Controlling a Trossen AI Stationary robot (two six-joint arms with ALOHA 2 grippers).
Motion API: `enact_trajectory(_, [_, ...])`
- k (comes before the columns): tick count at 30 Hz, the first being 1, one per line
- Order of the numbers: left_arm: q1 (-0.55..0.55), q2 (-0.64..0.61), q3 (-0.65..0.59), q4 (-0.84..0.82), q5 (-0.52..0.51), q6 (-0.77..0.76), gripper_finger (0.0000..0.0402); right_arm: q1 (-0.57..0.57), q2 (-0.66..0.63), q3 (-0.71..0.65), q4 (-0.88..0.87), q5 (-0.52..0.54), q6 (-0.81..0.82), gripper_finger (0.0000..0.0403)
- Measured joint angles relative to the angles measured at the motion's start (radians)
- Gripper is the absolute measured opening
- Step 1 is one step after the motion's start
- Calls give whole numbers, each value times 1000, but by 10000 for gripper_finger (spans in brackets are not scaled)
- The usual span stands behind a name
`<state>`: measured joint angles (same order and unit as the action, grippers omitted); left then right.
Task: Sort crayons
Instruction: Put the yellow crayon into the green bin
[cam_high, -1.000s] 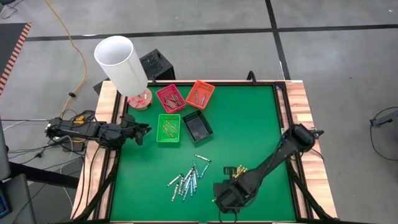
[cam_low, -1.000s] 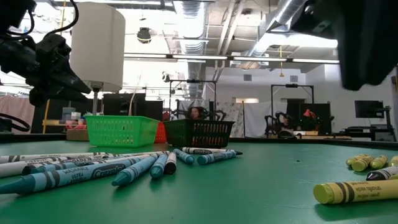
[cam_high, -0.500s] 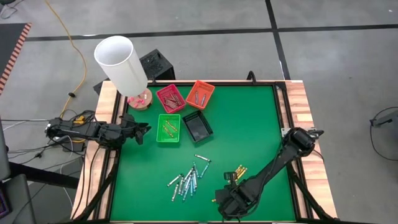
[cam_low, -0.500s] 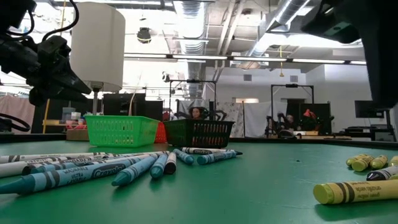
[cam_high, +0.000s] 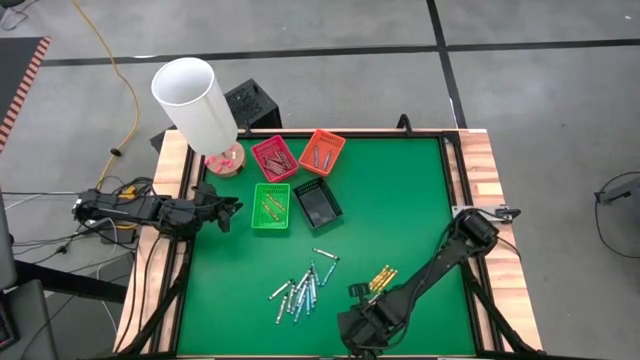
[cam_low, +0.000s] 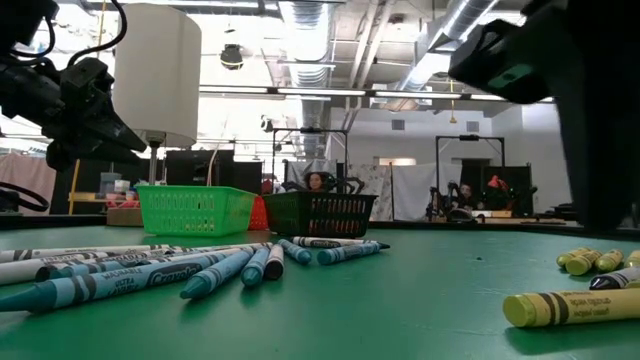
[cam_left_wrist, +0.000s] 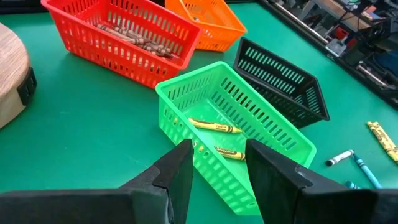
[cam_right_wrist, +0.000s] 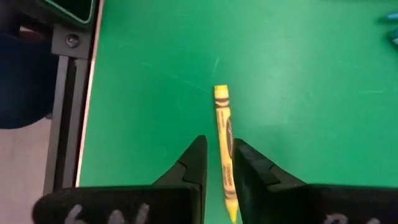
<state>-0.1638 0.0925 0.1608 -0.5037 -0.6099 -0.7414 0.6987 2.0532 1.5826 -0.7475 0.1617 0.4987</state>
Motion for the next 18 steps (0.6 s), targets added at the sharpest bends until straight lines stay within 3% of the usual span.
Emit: enact_trajectory(18, [0, 0, 0, -3, -1, -3, 137, -1, 76, 3, 30, -7, -4, 69])
